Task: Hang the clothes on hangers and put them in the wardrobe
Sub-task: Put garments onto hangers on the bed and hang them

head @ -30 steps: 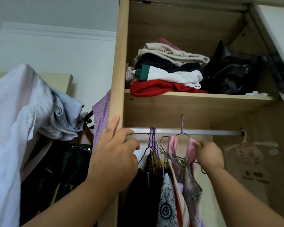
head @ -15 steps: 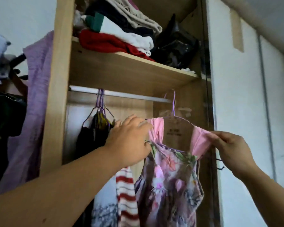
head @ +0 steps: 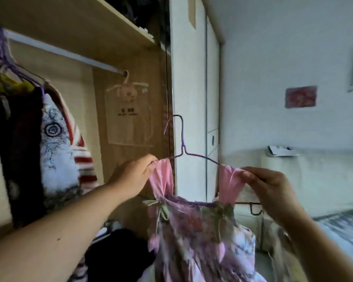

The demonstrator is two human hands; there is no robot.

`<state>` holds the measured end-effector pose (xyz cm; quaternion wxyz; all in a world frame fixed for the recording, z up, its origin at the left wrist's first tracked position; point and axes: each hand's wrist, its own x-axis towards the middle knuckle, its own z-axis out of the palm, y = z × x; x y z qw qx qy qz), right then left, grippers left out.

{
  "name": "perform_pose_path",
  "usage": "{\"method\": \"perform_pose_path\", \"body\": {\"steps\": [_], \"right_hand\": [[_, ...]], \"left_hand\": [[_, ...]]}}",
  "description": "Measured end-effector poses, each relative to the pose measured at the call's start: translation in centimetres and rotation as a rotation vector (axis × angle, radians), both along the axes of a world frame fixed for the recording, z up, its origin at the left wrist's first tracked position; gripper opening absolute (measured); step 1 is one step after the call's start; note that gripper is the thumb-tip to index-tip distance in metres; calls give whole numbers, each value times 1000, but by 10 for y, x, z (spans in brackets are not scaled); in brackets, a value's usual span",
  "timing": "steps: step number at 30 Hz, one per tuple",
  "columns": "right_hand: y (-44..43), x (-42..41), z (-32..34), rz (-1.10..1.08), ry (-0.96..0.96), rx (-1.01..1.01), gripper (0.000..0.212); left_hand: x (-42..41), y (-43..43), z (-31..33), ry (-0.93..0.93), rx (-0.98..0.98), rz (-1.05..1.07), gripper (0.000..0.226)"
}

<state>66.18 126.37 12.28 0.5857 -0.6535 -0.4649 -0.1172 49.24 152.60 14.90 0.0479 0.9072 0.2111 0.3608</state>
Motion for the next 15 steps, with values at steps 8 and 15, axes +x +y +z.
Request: {"method": "perform_pose_path", "body": {"steps": [8,15], "right_hand": [[-100,-110,-133,-394,178,-219,28],[-220,-215,-207,-690,398,-393,27]], "left_hand": [[-22,-55,-114,151,-114,-286,16],[-32,-163,-187,294,-88,-538,16]]}}
